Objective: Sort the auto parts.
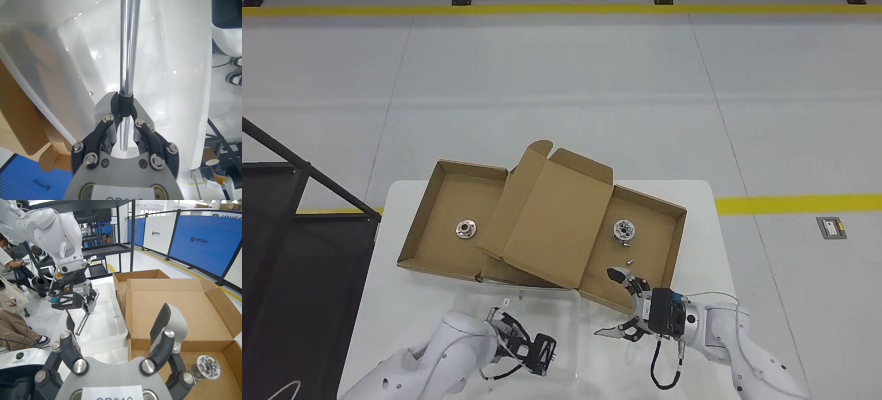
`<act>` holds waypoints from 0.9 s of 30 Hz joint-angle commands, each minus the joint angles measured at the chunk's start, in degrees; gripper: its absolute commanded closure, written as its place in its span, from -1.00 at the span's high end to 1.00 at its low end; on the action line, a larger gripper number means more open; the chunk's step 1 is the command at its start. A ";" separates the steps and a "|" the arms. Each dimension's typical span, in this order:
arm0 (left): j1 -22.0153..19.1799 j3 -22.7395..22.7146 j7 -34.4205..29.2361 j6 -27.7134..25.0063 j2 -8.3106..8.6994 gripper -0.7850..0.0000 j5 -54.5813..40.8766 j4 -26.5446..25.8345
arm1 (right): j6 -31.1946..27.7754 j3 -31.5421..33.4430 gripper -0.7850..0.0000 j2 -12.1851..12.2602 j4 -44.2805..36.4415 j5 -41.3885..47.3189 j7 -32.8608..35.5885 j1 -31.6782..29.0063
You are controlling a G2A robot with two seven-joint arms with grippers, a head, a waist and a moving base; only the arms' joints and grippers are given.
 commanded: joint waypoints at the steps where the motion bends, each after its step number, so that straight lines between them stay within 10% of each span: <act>1: 2.38 -1.65 -0.90 1.60 0.75 -1.00 1.71 -3.32 | 0.00 0.00 1.00 0.00 0.00 0.00 0.00 0.00; 14: 14.19 -16.21 -2.45 15.31 3.76 -1.00 1.55 -15.28 | 0.00 0.00 1.00 0.00 0.00 0.00 0.00 0.00; 27: 22.26 -31.37 -6.94 31.61 4.37 -1.00 -4.60 -16.61 | 0.00 0.00 1.00 0.00 0.00 0.00 0.00 0.00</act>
